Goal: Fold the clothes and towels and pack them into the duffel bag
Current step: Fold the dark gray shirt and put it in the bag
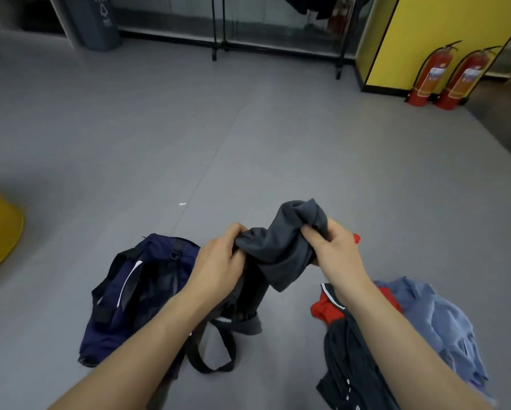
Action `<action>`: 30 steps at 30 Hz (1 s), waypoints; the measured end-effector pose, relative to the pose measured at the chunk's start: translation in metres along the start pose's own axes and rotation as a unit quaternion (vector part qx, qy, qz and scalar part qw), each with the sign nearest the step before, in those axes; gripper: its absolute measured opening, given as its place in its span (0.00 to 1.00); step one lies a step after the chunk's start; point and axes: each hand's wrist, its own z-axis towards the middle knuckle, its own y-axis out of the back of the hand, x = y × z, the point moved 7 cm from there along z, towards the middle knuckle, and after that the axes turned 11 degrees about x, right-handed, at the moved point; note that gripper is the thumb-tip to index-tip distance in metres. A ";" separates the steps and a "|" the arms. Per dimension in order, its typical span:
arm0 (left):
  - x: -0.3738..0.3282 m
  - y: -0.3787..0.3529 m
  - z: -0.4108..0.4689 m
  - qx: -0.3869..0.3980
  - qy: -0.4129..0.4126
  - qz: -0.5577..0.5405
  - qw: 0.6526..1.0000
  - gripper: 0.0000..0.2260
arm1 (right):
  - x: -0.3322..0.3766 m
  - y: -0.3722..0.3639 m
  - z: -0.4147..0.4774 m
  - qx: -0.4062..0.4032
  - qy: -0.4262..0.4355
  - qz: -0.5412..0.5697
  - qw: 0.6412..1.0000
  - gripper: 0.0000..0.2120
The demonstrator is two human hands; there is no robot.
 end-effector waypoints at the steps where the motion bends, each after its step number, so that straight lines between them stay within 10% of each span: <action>1: 0.001 0.001 0.002 0.006 0.005 -0.020 1.000 0.07 | -0.007 -0.005 0.001 0.016 -0.016 0.000 1.000 0.06; 5: 0.005 -0.004 0.004 0.018 0.002 -0.079 0.997 0.08 | -0.016 -0.023 0.010 0.047 -0.003 -0.114 0.992 0.04; 12: -0.002 0.002 0.008 -0.006 0.004 -0.212 0.977 0.11 | -0.020 -0.063 -0.008 0.224 0.007 -0.292 0.930 0.33; 17: -0.014 -0.003 0.012 0.033 -0.025 -0.229 0.973 0.11 | -0.027 -0.055 -0.001 0.102 -0.001 -0.308 0.946 0.08; 25: 0.013 -0.025 -0.003 0.077 0.021 -0.169 0.982 0.14 | -0.020 -0.038 0.016 0.042 -0.049 0.055 0.996 0.02; 30: 0.015 -0.005 0.001 0.019 0.013 -0.161 0.987 0.04 | -0.020 -0.035 0.021 0.051 -0.043 -0.046 0.997 0.06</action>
